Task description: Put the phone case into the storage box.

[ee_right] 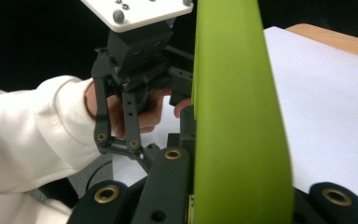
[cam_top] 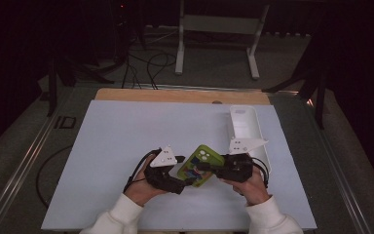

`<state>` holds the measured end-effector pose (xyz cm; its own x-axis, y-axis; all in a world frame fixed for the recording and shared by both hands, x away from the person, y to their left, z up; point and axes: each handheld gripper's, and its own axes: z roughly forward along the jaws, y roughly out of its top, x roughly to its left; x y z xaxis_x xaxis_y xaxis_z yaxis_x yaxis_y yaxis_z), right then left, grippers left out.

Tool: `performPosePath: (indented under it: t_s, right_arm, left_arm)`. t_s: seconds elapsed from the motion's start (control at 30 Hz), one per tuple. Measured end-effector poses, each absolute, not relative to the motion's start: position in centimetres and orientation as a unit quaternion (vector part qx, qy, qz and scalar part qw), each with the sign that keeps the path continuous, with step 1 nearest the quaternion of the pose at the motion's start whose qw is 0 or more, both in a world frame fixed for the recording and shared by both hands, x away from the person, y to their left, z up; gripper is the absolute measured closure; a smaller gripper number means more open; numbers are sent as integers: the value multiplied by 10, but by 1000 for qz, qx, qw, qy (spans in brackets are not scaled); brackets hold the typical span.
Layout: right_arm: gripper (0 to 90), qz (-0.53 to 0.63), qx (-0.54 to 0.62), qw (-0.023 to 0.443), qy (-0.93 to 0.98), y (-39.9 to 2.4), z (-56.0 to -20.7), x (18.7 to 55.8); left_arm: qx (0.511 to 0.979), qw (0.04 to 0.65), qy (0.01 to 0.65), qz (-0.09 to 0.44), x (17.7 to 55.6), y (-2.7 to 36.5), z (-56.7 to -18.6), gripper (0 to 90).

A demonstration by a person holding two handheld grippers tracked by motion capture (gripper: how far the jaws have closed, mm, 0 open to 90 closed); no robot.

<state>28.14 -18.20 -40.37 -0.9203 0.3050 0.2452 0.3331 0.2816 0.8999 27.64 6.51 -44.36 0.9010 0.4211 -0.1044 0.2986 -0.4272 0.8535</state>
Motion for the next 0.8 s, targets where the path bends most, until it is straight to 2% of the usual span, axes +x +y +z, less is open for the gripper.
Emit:
performPosePath:
  t_s: [0.33, 0.43, 0.8]
  right_arm:
    - [888, -560, -177, 20, -809, -178, -405, 279]
    - [888, -556, -178, 20, -812, -178, -405, 279]
    - [885, -553, -178, 23, -814, -181, -407, 282]
  left_arm:
    - [841, 509, 182, 18, 275, 66, -445, 401]
    - [842, 509, 176, 11, 275, 67, -445, 482]
    - [849, 504, 159, -10, 276, 70, -448, 675]
